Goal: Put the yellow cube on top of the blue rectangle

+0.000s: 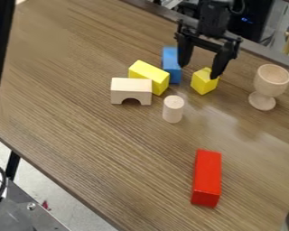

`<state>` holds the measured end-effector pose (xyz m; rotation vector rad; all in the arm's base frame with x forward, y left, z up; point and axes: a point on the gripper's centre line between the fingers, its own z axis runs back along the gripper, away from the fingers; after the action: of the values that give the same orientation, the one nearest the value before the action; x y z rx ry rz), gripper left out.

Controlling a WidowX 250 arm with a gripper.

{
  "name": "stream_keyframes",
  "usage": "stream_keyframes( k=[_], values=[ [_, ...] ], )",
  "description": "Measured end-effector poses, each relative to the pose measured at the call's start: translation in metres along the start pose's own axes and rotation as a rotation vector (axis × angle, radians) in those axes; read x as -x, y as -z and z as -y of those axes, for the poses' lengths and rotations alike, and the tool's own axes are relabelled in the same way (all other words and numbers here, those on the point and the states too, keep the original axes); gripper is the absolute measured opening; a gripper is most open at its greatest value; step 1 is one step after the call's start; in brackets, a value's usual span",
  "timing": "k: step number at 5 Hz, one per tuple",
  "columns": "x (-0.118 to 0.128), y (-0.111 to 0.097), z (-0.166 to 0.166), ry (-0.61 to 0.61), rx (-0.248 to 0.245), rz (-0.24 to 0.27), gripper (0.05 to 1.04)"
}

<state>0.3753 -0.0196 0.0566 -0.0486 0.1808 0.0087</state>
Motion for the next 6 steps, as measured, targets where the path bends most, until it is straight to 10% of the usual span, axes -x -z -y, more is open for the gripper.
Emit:
stream_keyframes(
  k=[4, 6],
  values=[
    [-0.017, 0.015, 0.002, 0.005, 0.007, -0.028, 0.948],
    [-0.022, 0.017, 0.002, 0.006, 0.011, -0.037, 0.567]
  ],
)
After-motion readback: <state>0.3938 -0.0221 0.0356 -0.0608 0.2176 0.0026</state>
